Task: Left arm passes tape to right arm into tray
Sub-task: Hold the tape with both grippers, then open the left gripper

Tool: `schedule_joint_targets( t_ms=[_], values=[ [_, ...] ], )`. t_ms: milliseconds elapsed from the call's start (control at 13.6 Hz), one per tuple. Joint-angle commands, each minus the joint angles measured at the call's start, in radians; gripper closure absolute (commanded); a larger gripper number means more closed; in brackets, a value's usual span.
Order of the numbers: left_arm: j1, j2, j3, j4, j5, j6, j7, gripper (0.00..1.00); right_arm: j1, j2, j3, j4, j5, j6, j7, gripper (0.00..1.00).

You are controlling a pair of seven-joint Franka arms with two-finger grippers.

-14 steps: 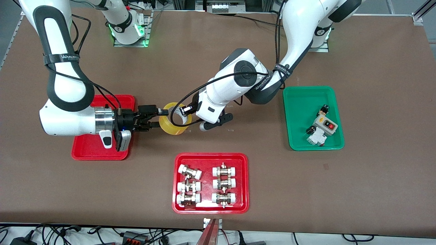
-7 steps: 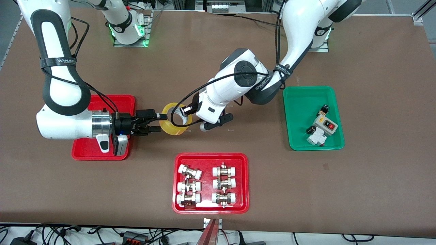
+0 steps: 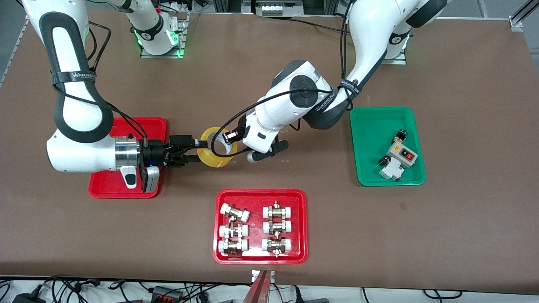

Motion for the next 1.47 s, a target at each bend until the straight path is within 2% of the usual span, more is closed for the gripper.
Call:
schedule_joint_targets(
  t_ms=[0,147,294,587,734,808,1028,1175,1395],
  values=[
    [-0.009,0.014,0.002,0.044,-0.009,-0.009,-0.008,1.0,0.004,0.014,0.002,0.021,0.019,-0.013,-0.009,0.12],
    [-0.007,0.014,0.004,0.044,-0.009,-0.009,-0.008,1.0,0.002,0.014,0.002,0.021,0.019,-0.013,-0.014,0.13],
    [-0.009,0.014,0.004,0.044,-0.009,-0.009,-0.008,1.0,0.002,0.014,0.003,0.021,0.019,-0.014,-0.006,0.2],
    [-0.007,0.014,0.004,0.044,-0.011,-0.009,-0.01,1.0,0.002,0.014,0.002,0.021,0.019,-0.014,-0.011,0.2],
    [-0.007,0.014,0.004,0.044,-0.011,-0.009,-0.011,1.0,-0.003,0.014,0.002,0.021,0.019,-0.014,-0.011,0.24],
    [-0.006,0.014,0.004,0.044,-0.011,-0.009,-0.01,1.0,-0.003,0.014,0.002,0.021,0.019,-0.014,-0.014,0.31],
    [-0.006,0.014,0.004,0.044,-0.011,-0.009,-0.011,1.0,-0.006,0.014,0.002,0.021,0.019,-0.014,-0.006,0.64],
    [-0.006,0.014,0.004,0.044,-0.011,-0.009,-0.011,1.0,-0.007,0.014,0.002,0.021,0.017,-0.02,-0.006,0.75],
    [-0.006,0.014,0.002,0.042,-0.011,-0.012,-0.011,1.0,-0.006,0.014,0.002,0.021,0.017,-0.02,-0.009,0.76]
  ],
)
